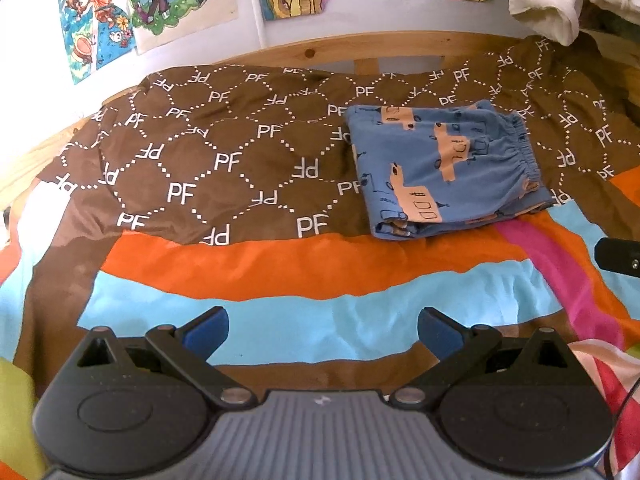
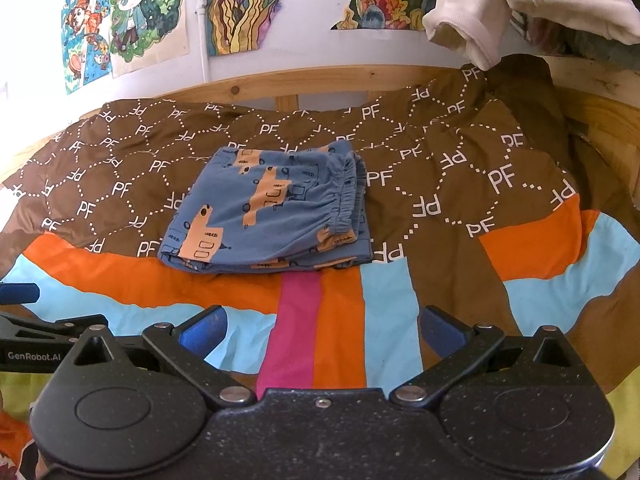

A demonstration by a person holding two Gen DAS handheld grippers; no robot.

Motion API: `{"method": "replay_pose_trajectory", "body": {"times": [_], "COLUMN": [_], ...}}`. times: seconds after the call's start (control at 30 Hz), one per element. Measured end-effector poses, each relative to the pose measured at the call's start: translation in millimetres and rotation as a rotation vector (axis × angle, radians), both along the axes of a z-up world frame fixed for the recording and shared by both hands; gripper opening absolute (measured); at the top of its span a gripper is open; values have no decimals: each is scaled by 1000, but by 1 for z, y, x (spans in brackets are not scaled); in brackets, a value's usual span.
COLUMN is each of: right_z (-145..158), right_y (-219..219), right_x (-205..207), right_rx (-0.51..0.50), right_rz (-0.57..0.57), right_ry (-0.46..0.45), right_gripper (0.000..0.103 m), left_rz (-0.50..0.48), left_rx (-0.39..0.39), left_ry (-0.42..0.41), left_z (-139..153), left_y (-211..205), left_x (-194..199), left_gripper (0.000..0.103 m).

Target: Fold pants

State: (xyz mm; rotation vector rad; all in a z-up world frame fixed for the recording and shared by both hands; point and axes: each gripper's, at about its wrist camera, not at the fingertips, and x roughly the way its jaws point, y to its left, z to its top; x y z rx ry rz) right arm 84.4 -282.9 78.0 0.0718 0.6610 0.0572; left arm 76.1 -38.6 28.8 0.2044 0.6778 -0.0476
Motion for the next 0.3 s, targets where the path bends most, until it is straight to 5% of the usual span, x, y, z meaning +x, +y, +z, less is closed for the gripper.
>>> {"method": "replay_pose_trajectory", "body": {"times": [0.3], "right_z": [-1], "right_y": [0], "right_x": [0], "right_rx": [-2], "right_rz": [6], "right_ry": [4], "right_gripper": [102], "left_rz": [-8], "left_rx": [-16], "left_ry": [2], "left_z": [0], "left_y": [3], "left_x": [-1], "left_gripper": [103]}}
